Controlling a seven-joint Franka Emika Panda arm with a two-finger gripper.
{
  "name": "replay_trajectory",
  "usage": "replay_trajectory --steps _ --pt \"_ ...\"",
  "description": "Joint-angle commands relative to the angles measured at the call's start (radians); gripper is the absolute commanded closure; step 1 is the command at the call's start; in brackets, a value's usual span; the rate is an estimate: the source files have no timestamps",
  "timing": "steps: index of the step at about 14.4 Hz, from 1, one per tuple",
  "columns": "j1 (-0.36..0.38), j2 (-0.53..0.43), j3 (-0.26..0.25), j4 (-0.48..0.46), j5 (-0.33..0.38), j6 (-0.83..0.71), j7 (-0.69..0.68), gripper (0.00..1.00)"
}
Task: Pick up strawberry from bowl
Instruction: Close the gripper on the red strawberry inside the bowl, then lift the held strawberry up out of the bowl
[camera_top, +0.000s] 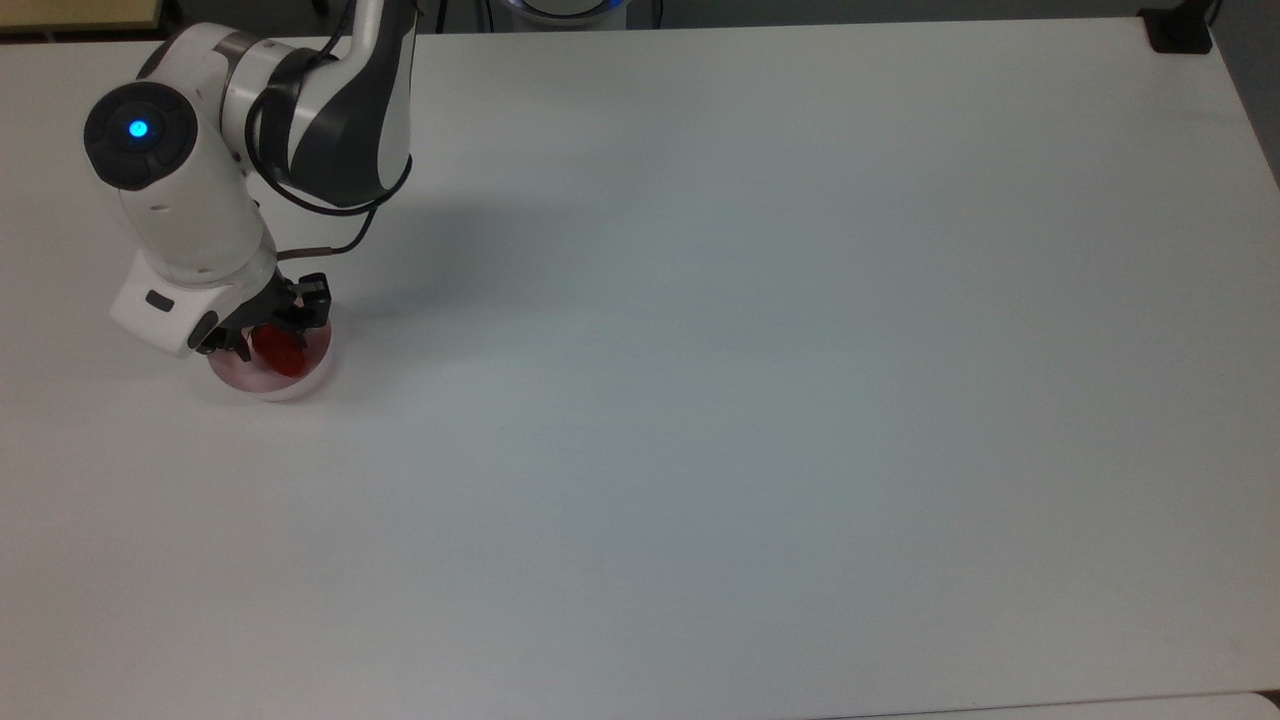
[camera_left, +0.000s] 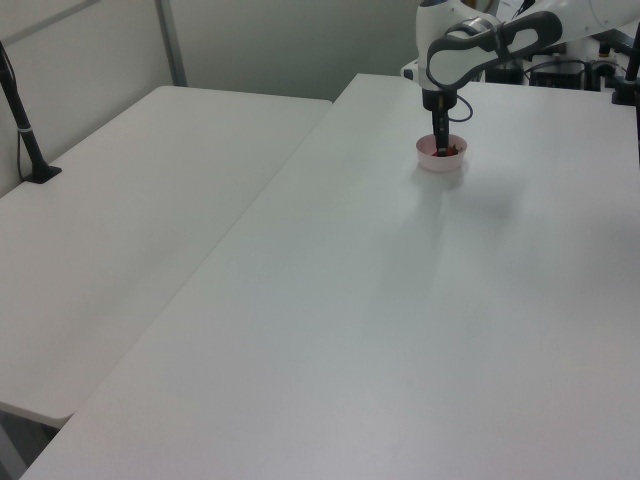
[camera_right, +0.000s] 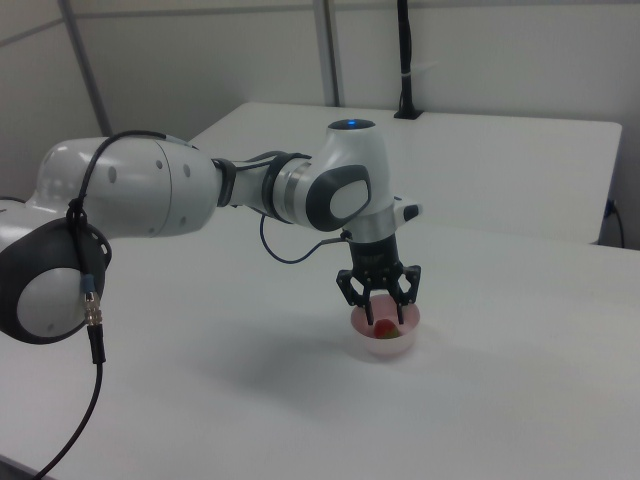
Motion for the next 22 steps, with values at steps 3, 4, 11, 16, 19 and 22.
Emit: replay_trajectory --steps 3,4,11,16,19,22 --pt "0.0 -0.012 0.0 -0.022 0.007 0.011 0.018 0.4" --pt "0.0 -0.012 0.002 -0.023 0.007 0.011 0.018 0.4" --pt "-0.002 0.002 -0.007 -0.037 -0.002 0.011 0.009 0.41" --pt "-0.011 -0.001 -0.007 -0.039 -0.031 0.002 0.012 0.56" --pt "-0.011 -0.027 -0.007 -0.037 -0.02 -0.01 0.027 0.63" --pt "-0.008 -0.064 0.002 -0.03 -0.013 -0.062 0.061 0.63"
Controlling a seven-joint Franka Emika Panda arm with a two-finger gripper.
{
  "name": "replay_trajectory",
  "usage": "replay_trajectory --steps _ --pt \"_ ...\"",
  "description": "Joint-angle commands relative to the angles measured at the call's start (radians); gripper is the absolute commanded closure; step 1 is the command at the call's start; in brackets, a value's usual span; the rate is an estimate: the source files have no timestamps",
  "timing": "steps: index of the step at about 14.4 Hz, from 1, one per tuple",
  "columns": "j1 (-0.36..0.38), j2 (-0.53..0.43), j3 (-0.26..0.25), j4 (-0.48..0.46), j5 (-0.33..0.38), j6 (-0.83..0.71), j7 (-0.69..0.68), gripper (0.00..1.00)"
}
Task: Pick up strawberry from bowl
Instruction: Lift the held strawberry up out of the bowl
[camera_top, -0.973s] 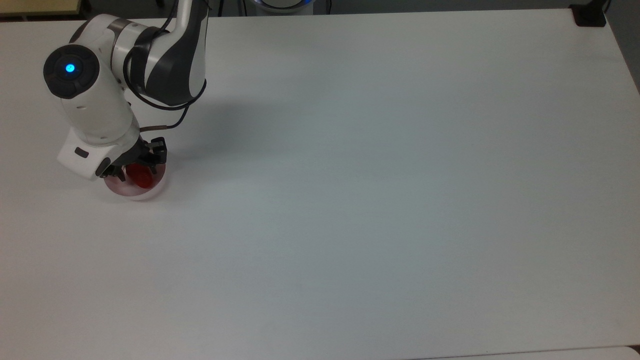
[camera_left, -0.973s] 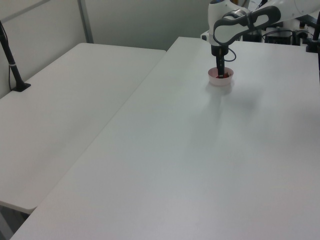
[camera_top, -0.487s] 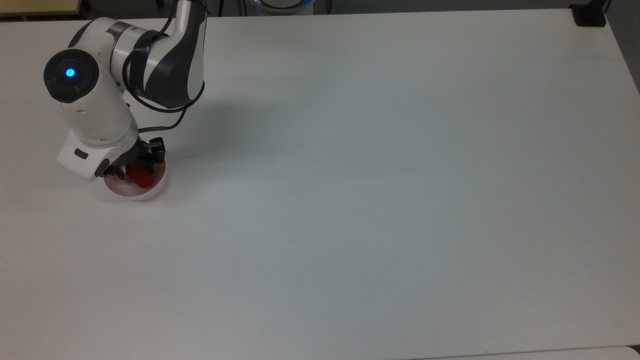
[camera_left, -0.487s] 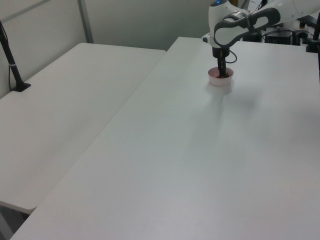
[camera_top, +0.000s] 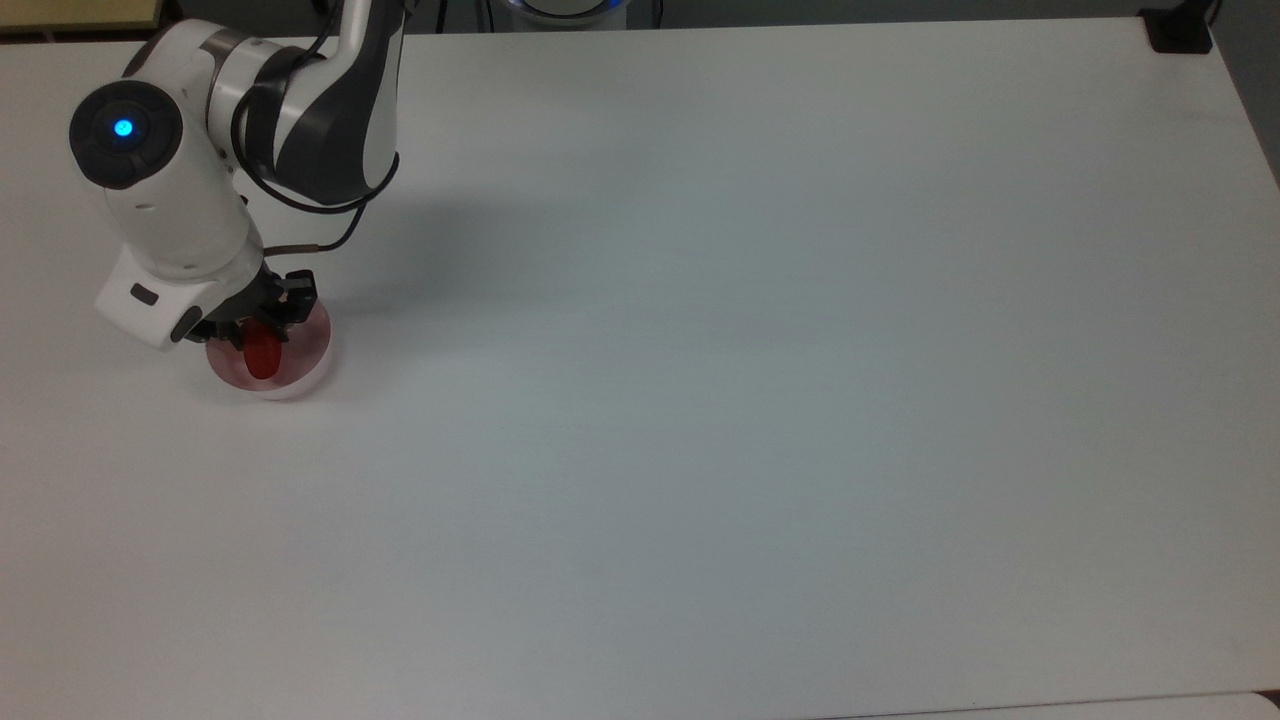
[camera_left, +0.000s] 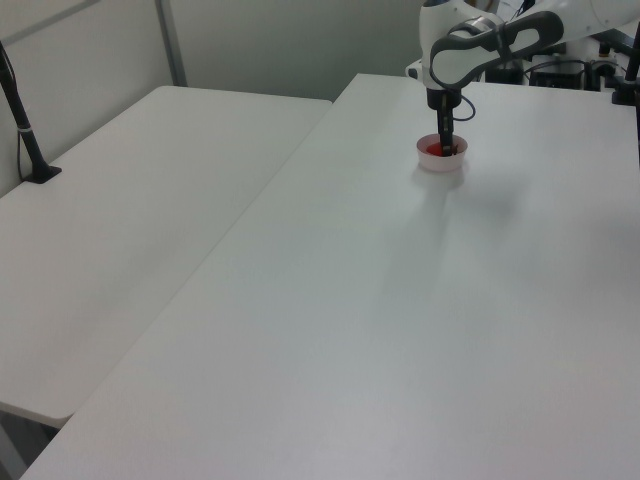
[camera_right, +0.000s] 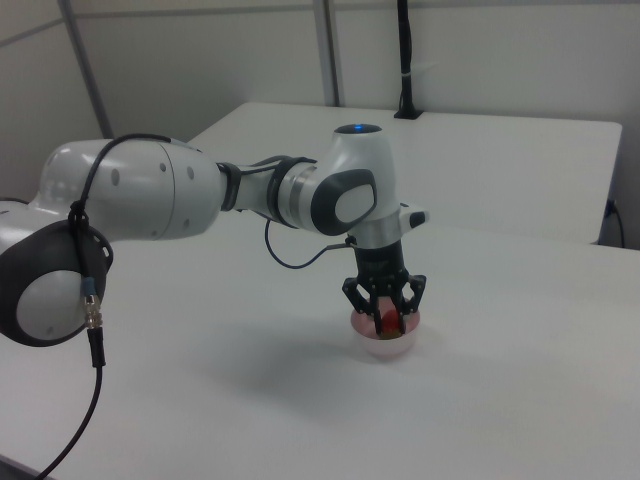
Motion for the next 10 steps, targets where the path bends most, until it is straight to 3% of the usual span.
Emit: replay_trajectory --steps 1,6,10 --pt "0.006 -0.077 0.006 -0.024 0.007 -0.049 0.032 0.63" --pt "-0.001 -0.114 -0.003 -0.023 0.007 -0.075 0.026 0.63" --pt "-0.09 -0.114 -0.007 -0.017 -0.003 -0.063 0.002 0.63"
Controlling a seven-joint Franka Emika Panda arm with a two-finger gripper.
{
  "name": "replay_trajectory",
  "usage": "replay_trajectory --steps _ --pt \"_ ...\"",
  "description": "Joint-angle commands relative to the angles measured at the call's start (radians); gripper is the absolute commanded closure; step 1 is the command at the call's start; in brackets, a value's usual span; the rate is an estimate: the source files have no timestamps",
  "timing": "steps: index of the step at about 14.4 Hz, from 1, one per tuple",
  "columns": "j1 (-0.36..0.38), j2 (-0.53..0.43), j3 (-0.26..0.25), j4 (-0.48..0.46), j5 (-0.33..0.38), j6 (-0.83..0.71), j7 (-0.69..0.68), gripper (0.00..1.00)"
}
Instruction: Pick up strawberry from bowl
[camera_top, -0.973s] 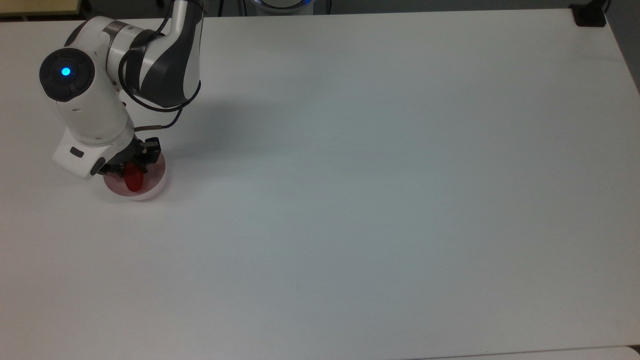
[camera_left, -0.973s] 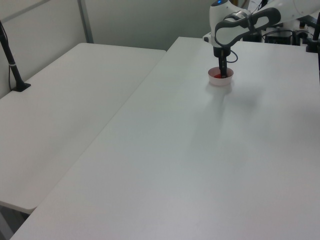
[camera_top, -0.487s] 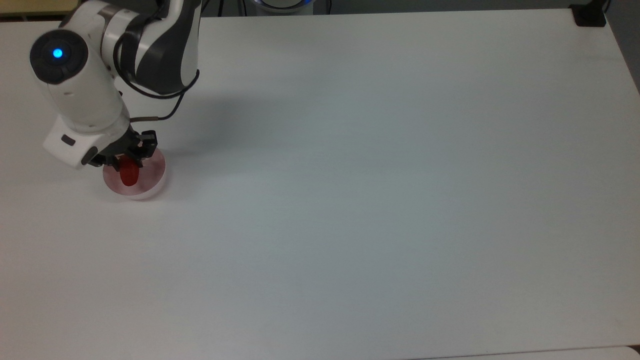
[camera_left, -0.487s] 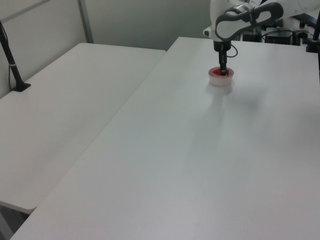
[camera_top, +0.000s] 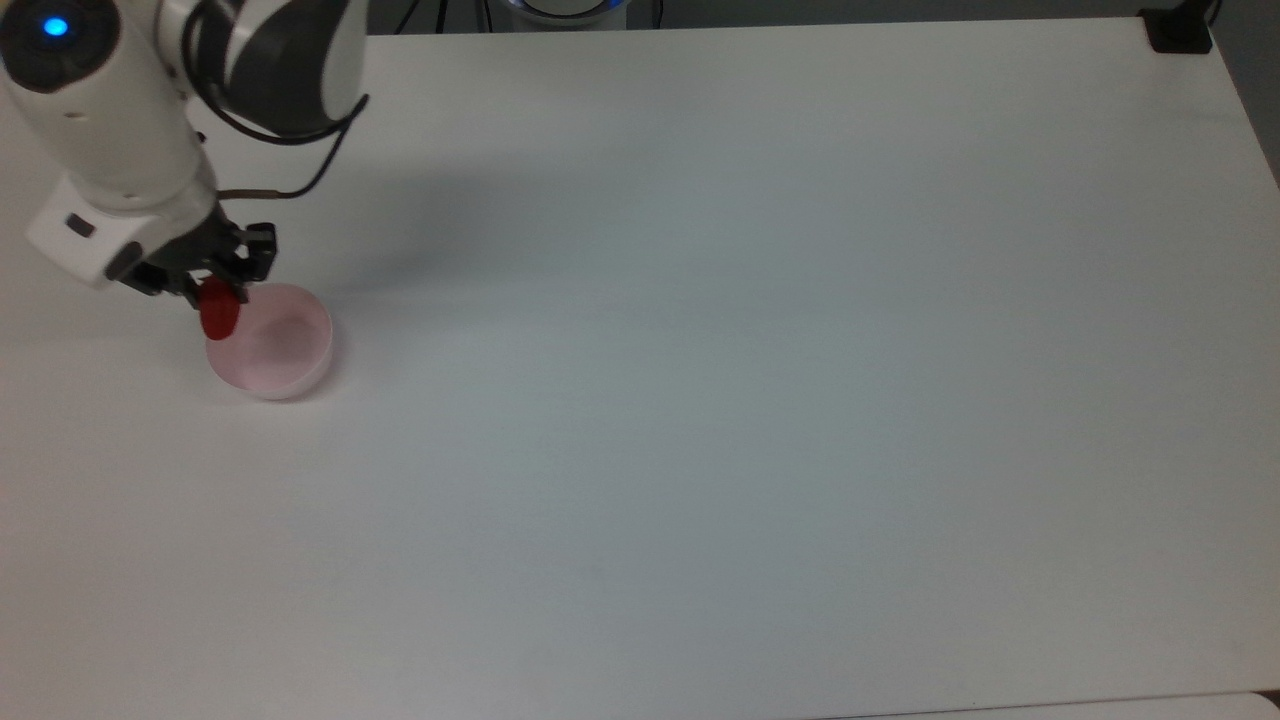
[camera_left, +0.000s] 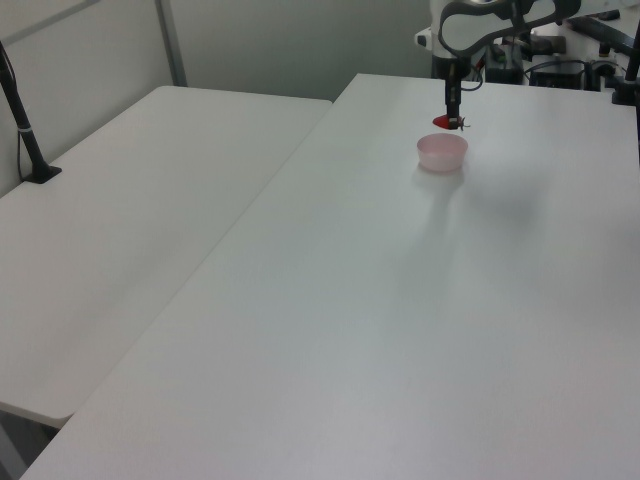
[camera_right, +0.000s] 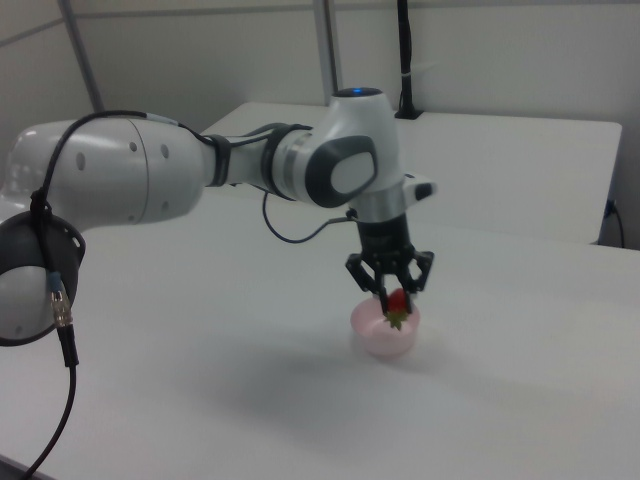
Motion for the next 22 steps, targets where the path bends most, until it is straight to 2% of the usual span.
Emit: replay_trajectory --steps 1,6,8,10,12,13,14,16,17,20,22 --pt "-0.088 -0.02 -0.002 -0.019 -0.008 -0.002 -0.028 0.63" --pt "-0.226 0.02 -0.003 -0.023 -0.021 0.006 -0.085 0.62" --pt "-0.251 0.037 -0.003 -0.029 -0.037 0.047 -0.079 0.62" --pt "-0.265 0.04 -0.002 -0.035 -0.037 0.064 -0.077 0.57" --pt "-0.263 0.033 -0.002 -0.034 -0.034 0.064 -0.06 0.3" --pt "-0.259 0.023 0.0 -0.032 -0.035 0.062 -0.042 0.21" --pt "-0.254 0.01 0.006 -0.031 -0.035 0.062 -0.016 0.0" --pt "-0.251 -0.024 0.015 -0.029 -0.034 0.062 0.022 0.0" --pt "-0.224 -0.055 0.03 -0.029 -0.026 0.052 0.03 0.0" --pt "-0.101 -0.141 0.032 -0.035 -0.026 -0.049 0.215 0.0" --pt "0.008 -0.211 0.032 -0.04 -0.025 -0.144 0.338 0.0"
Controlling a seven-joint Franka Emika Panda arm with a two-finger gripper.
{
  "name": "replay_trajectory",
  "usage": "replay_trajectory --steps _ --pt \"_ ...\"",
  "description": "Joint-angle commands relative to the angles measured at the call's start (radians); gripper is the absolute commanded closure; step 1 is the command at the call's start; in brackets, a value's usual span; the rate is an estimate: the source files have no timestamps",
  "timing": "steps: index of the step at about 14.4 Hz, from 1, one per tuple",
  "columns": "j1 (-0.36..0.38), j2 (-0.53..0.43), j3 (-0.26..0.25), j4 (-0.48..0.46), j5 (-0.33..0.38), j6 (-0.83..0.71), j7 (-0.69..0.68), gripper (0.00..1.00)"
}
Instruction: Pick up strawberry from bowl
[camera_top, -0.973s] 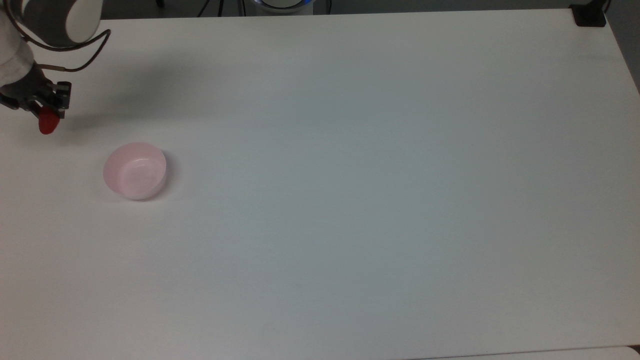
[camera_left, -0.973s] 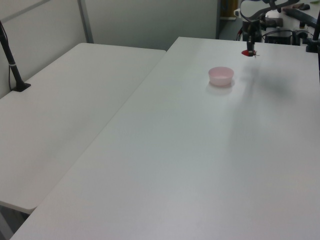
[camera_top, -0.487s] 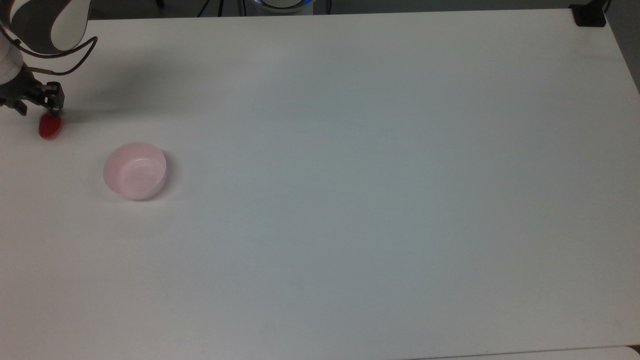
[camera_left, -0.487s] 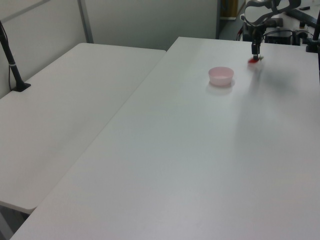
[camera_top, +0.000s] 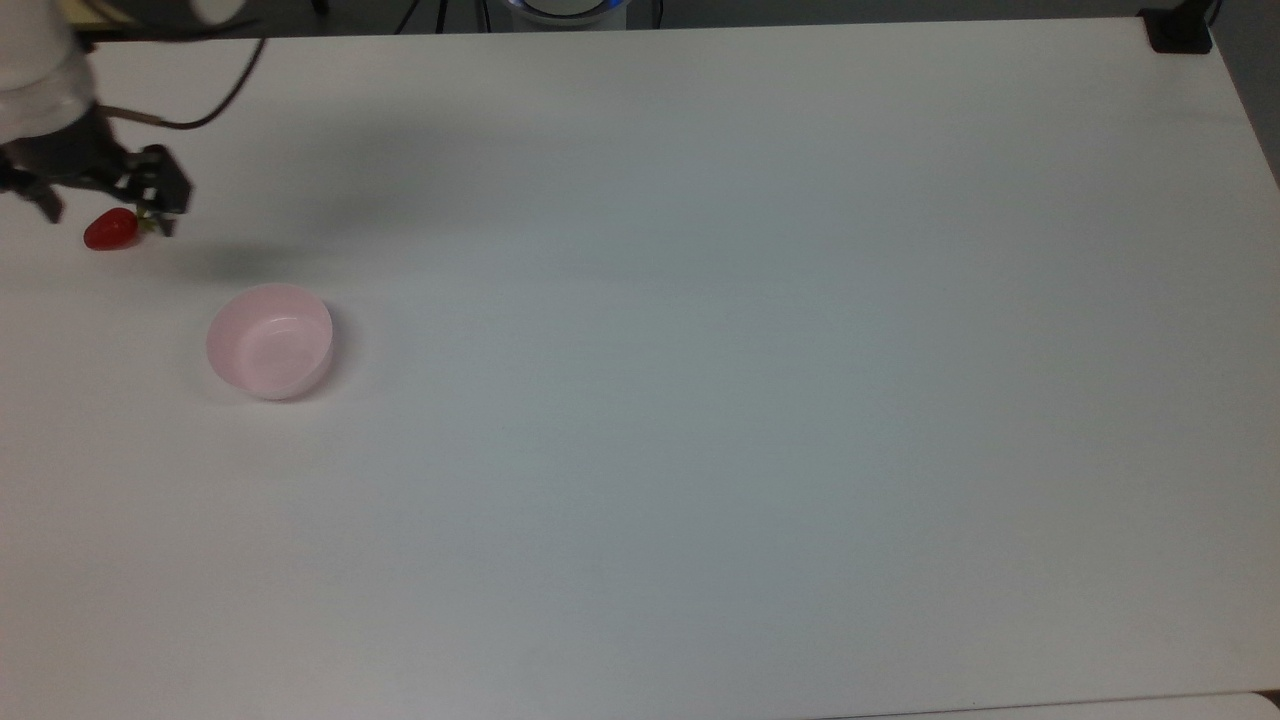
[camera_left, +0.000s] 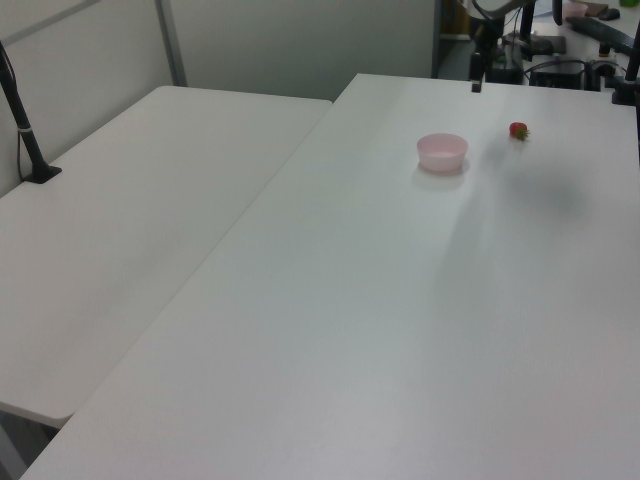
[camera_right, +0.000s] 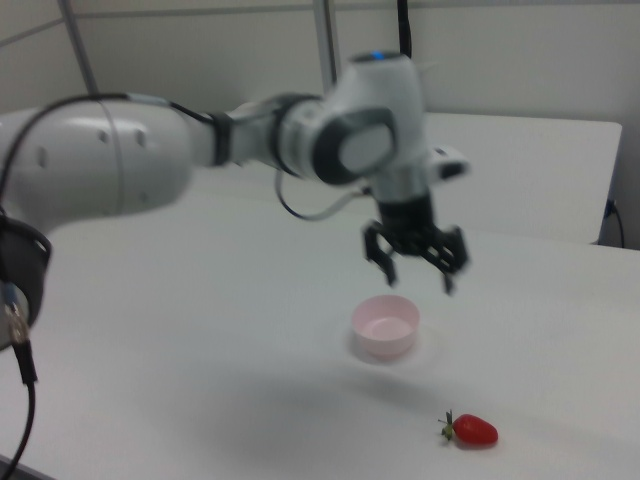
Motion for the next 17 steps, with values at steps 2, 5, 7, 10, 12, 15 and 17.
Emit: replay_trajectory --steps 2,5,7,10,12,15,17 --pt "0.215 -0.17 -0.012 -0.061 -0.004 -0.168 0.27 0.0" --pt "0.318 -0.239 -0.012 -0.076 -0.004 -0.239 0.391 0.0" --pt "0.372 -0.288 -0.015 -0.09 -0.004 -0.289 0.421 0.0" --pt "0.446 -0.356 -0.021 -0.149 -0.002 -0.305 0.509 0.0" --pt "0.46 -0.373 -0.016 -0.174 -0.002 -0.31 0.559 0.0" --pt "0.455 -0.379 -0.015 -0.179 -0.001 -0.31 0.559 0.0" --pt "0.455 -0.374 -0.015 -0.179 -0.001 -0.308 0.553 0.0"
